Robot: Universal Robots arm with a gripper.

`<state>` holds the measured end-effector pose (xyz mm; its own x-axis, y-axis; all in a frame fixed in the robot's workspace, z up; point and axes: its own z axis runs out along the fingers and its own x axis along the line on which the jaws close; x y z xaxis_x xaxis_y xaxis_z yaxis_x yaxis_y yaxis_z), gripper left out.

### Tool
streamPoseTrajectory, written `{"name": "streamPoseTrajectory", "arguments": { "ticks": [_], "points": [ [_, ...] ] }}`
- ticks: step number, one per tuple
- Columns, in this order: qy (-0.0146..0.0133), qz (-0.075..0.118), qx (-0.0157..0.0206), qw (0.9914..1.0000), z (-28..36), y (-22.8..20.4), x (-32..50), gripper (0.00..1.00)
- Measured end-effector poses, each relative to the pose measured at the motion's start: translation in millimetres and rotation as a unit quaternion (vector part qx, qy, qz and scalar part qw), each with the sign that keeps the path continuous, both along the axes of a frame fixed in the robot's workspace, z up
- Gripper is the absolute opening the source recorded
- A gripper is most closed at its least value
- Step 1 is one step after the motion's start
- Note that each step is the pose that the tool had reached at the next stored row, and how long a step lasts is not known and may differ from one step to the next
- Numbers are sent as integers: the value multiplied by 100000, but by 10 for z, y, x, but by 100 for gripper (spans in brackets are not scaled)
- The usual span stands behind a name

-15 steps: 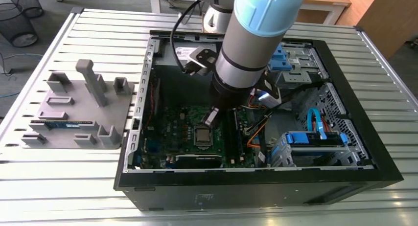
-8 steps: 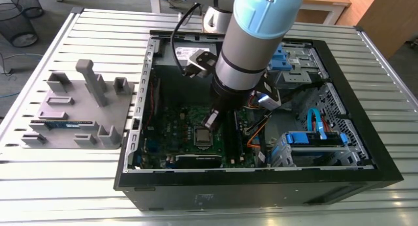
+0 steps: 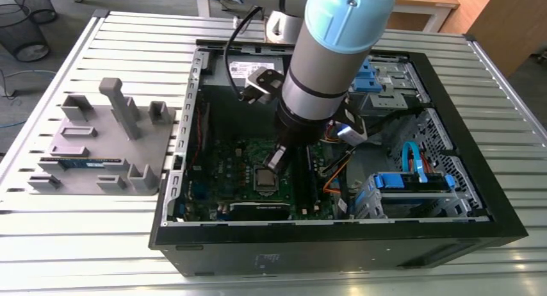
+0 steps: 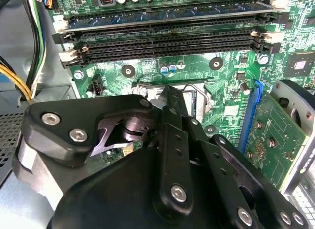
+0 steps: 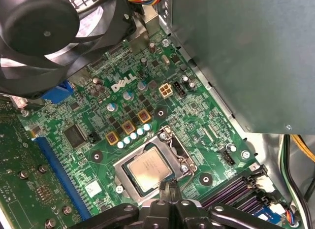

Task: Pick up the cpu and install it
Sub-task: 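Install the first cpu locking lever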

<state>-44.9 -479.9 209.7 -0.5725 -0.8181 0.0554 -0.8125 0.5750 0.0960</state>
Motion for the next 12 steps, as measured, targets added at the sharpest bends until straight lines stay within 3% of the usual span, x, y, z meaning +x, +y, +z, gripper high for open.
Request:
{"name": "streamPoseTrajectory", "arguments": {
  "ticks": [12],
  "points": [
    [2, 1, -4, 100000, -15, -40, 0, 11]
  ]
}}
